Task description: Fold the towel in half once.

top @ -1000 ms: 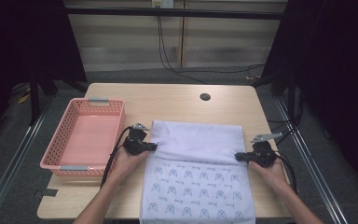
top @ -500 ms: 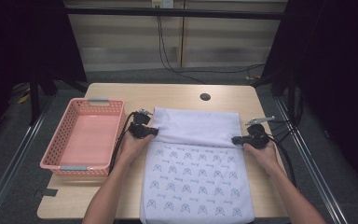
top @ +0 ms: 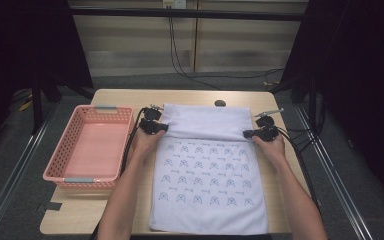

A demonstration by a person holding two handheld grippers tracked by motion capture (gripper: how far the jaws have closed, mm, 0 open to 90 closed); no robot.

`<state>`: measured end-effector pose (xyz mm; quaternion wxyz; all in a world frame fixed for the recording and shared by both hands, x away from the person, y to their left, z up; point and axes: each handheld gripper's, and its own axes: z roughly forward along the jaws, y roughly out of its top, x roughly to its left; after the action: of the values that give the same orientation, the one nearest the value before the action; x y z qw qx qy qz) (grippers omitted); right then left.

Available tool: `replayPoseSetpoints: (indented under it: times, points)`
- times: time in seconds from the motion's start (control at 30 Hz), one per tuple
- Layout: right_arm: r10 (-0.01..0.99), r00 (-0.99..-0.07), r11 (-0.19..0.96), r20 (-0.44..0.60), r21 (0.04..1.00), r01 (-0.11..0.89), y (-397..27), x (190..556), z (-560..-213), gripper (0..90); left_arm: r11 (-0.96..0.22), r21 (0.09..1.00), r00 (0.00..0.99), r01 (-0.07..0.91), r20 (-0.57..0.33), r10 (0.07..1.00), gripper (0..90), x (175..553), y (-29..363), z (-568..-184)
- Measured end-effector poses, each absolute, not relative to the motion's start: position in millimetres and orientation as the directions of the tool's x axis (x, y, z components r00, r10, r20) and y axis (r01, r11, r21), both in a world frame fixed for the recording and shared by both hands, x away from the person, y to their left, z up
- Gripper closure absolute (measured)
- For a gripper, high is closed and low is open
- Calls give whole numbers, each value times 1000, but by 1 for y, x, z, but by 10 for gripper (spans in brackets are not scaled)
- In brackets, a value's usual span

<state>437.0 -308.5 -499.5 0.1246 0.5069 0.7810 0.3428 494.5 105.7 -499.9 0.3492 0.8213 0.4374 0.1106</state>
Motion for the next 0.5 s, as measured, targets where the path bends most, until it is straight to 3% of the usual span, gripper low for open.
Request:
replayPoseSetpoints:
  times: [0.2,0.33,0.43,0.5]
  points:
    - [869,-457,212,191,692,691,-316,437,-493,885,-341,683,611,646,-194,768,876,489,115,-489]
    - [855,-466,153,228,748,646,-332,435,-468,885,-365,726,658,583,-159,736,876,477,112,-460]
    - [848,-477,125,232,787,604,-338,430,-444,885,-309,763,661,568,-198,724,876,470,114,-440]
    - [843,-487,121,226,803,583,-341,426,-432,884,-317,779,676,541,-178,715,876,463,117,-427]
